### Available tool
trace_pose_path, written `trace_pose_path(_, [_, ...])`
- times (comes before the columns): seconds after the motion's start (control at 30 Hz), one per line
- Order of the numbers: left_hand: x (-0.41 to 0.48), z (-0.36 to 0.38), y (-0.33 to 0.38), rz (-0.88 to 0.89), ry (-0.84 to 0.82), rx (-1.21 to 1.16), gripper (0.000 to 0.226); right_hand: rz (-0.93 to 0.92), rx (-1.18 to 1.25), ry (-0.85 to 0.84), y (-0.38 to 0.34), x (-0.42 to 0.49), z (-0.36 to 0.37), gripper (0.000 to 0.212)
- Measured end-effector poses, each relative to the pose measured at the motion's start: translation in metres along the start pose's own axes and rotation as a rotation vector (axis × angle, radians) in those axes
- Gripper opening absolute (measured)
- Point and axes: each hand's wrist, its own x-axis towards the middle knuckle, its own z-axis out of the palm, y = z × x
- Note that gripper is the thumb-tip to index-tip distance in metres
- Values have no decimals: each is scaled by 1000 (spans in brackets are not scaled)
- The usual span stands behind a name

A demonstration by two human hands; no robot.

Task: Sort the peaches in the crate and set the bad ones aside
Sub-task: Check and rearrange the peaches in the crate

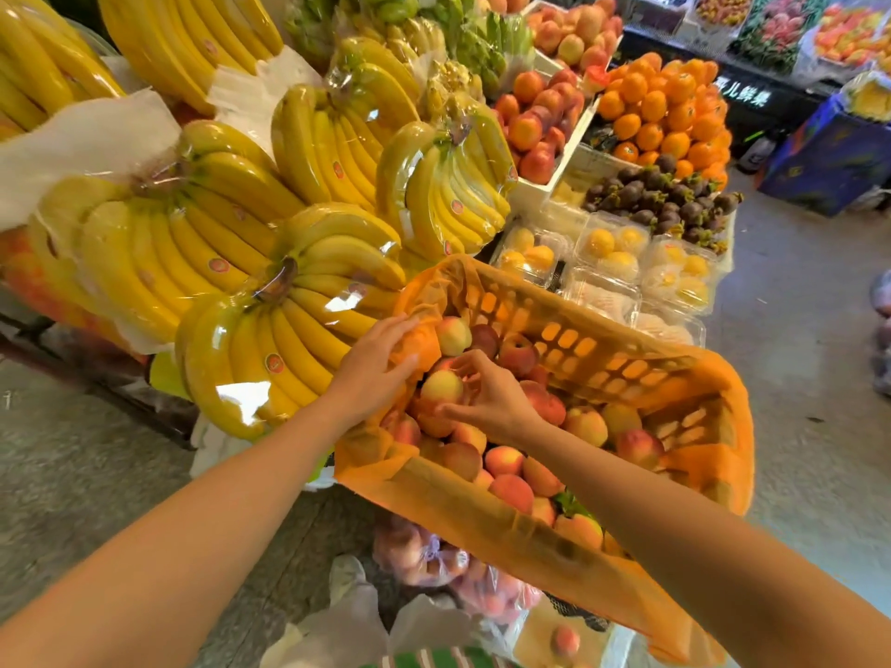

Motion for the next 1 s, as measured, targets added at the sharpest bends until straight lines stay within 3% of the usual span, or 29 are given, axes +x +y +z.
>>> trace_pose_path(0.17, [1,-5,-6,-4,-46,0,49,25,1,9,-16,16,24,68])
trace_pose_path(0.33, [6,-8,-13,27,-69,44,47,13,48,-19,-13,18,20,38])
trace_pose_path(0.57, [18,5,14,228,143,243,32,115,119,-59,20,-19,-35,29])
trace_pose_path(0.7, [21,34,38,382,6,283,29,260,-36,-71,53,-53,-61,39])
trace_pose_path(0.77, [20,50,43,392,-84,342,30,303,-195,-171,67,-67,-67,45])
trace_pose_path(0.87, [17,69,49,368,-227,382,34,313,-323,-369,79,-80,-62,57])
trace_pose_path(1.0, [12,78,51,375,-334,560,33,247,-448,-361,88,-82,-44,70])
